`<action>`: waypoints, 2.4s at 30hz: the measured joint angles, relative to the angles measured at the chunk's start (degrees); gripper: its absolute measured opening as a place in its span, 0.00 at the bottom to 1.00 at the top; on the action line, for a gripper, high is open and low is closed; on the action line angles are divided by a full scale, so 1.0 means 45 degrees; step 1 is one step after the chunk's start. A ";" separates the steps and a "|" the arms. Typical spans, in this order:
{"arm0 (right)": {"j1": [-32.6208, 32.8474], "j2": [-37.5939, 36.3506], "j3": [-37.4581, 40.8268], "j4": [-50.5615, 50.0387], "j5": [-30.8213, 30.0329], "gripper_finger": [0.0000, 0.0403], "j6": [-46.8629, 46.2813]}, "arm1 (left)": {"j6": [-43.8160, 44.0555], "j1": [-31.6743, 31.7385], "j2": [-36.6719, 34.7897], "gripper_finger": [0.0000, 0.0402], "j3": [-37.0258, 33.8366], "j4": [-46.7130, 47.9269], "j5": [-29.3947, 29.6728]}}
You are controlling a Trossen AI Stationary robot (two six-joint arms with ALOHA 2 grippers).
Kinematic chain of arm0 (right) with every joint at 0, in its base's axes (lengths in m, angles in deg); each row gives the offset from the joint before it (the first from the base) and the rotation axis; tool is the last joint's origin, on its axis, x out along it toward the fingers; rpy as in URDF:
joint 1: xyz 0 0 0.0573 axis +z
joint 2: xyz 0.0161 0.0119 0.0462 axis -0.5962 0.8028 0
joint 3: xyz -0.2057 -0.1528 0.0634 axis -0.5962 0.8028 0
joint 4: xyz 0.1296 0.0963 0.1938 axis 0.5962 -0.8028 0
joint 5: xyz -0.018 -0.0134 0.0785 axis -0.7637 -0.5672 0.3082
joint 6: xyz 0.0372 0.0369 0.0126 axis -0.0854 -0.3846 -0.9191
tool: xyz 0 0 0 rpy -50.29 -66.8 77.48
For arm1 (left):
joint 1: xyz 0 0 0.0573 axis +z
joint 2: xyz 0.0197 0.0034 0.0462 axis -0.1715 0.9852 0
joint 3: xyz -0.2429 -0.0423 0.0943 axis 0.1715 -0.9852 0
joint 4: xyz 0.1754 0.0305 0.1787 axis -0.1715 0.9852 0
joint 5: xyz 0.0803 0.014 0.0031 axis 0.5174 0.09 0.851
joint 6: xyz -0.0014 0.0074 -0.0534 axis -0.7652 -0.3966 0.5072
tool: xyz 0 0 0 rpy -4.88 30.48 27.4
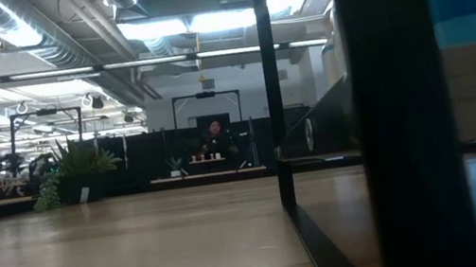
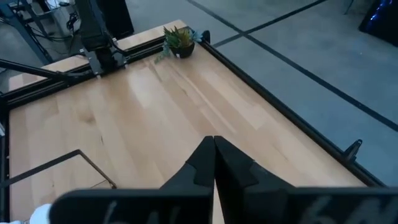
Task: Pick and place medicine bottles onto shelf by color
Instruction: Return to Home Position
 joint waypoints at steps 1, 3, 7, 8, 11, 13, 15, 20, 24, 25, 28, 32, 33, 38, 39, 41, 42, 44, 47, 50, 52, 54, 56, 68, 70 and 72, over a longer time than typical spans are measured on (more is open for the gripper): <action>0.0000 0.0000 0.0003 0.0000 -0.0067 0.02 0.0000 | 0.0000 0.0000 -0.0005 0.86 0.0000 0.0030 0.0202; 0.0005 0.0000 0.0005 0.0002 -0.0180 0.02 0.0000 | 0.0018 0.0004 -0.0024 0.84 0.0000 0.0181 0.0578; 0.0005 0.0000 0.0005 0.0000 -0.0264 0.02 0.0053 | 0.0005 0.0015 -0.0029 0.74 0.0000 0.0270 0.1380; 0.0005 0.0000 0.0005 0.0000 -0.0315 0.02 0.0110 | 0.0003 0.0015 -0.0078 0.71 0.0000 0.0352 0.1470; 0.0010 -0.0120 0.0031 0.0014 -0.0518 0.01 0.0261 | -0.0005 0.0015 -0.0367 0.60 0.0000 0.0868 0.1581; 0.0010 -0.0392 0.0251 0.0019 -0.0534 0.01 0.0335 | -0.0005 0.0015 -0.0688 0.52 0.0000 0.1352 0.1653; 0.0014 -0.0826 0.0735 0.0027 -0.0521 0.01 0.0217 | 0.0000 0.0015 -0.1044 0.45 0.0000 0.1920 0.1905; 0.0207 -0.2213 0.2356 0.1472 0.0217 0.01 0.1041 | -0.0019 0.0015 -0.2098 0.30 0.0000 0.2790 0.2068; 0.0213 -0.3587 0.3602 0.3397 0.0905 0.00 0.2791 | -0.0415 0.0015 -0.3074 0.18 0.0000 0.3055 0.2079; 0.0204 -0.3953 0.3892 0.3911 0.1059 0.00 0.3243 | -0.0437 0.0015 -0.3366 0.16 0.0000 0.3157 0.2085; 0.0204 -0.5132 0.4901 0.5970 0.1978 0.00 0.4761 | -0.0432 0.0015 -0.4273 0.07 -0.0126 0.3247 0.2469; 0.0208 -0.6427 0.6275 0.8686 0.3130 0.00 0.7150 | -0.0254 0.0015 -0.5629 0.01 -0.0794 0.3230 0.2715; 0.0205 -0.6712 0.6580 0.9289 0.3542 0.00 0.7713 | -0.0170 0.0015 -0.5980 0.01 -0.1017 0.3206 0.2723; 0.0206 -0.8110 0.7922 1.1751 0.5176 0.00 1.0582 | -0.0517 0.0015 -0.7767 0.01 -0.2404 0.2582 0.2745; 0.0209 -0.8407 0.8214 1.2012 0.5413 0.00 1.0924 | -0.0655 0.0015 -0.8132 0.01 -0.2722 0.2380 0.2738; 0.0208 -0.8998 0.8728 1.2588 0.5725 0.00 1.1264 | -0.0688 0.0015 -0.8889 0.00 -0.3352 0.1921 0.2724; 0.0209 -0.9287 0.8991 1.2886 0.5839 0.00 1.1312 | -0.0735 0.0015 -0.9254 0.01 -0.3655 0.1701 0.2687; 0.0205 -0.9830 0.9517 1.3270 0.5954 0.00 1.1298 | -0.0775 0.0015 -0.9928 0.01 -0.4259 0.1215 0.2480; 0.0204 -1.0600 1.0292 1.3614 0.6414 0.00 1.1390 | -0.0925 0.0015 -1.0811 0.00 -0.5029 0.0911 0.2159; 0.0204 -1.1415 1.1060 1.3998 0.6436 0.00 1.1375 | -0.1103 0.0015 -1.1675 0.00 -0.5607 0.0927 0.2097; 0.0204 -1.1950 1.1536 1.4112 0.6427 0.00 1.1375 | -0.1093 0.0019 -1.1915 0.00 -0.5843 0.0926 0.2175; 0.0204 -1.2548 1.2032 1.4603 0.6432 0.00 1.1465 | -0.1192 0.0068 -1.1812 0.00 -0.5817 0.1067 0.2027; 0.0204 -1.3077 1.2500 1.5159 0.6407 0.00 1.1715 | -0.1704 0.0194 -1.1893 0.00 -0.5751 0.0654 0.1541; 0.0204 -1.3945 1.4499 1.6512 0.6833 0.00 1.2301 | -0.2155 0.0596 -1.1866 0.01 -0.6349 -0.0226 0.0506; 0.0204 -1.3945 1.4936 1.6915 0.6830 0.00 1.2309 | -0.2146 0.0691 -1.1866 0.00 -0.6648 -0.0207 0.0455; 0.0204 -1.3945 1.5451 1.7188 0.6835 0.00 1.2312 | -0.2144 0.0755 -1.1866 0.00 -0.7085 -0.0404 0.0462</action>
